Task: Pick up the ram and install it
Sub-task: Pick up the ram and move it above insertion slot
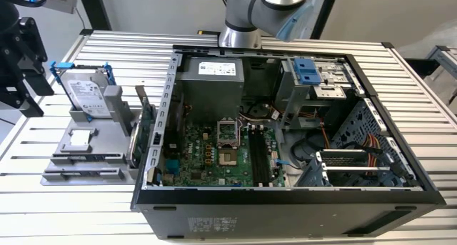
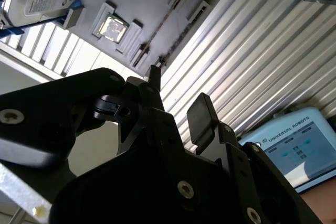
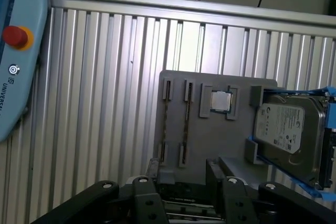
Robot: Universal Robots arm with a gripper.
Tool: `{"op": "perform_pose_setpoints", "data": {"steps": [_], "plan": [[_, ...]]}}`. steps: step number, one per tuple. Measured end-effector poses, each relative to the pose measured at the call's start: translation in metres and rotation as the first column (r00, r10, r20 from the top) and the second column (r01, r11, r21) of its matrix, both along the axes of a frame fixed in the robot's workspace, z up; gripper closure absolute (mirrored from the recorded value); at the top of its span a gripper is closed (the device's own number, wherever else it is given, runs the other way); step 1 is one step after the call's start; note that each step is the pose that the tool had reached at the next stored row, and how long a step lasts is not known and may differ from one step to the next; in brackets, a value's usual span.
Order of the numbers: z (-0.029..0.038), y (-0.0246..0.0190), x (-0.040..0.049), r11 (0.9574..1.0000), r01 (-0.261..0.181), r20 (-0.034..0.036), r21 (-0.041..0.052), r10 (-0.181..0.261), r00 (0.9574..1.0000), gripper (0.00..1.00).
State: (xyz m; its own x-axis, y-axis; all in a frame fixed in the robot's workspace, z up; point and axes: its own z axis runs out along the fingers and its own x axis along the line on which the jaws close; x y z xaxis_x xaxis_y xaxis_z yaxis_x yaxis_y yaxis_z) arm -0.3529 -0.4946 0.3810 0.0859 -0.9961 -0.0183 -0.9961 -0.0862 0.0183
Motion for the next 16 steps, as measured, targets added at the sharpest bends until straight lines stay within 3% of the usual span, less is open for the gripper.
{"op": "perform_pose_setpoints", "data": {"steps": [16], "plan": [[-0.007,0.0,0.0,1.0,0.008,-0.0001,-0.0028,-0.008,1.0,0.0]]}}
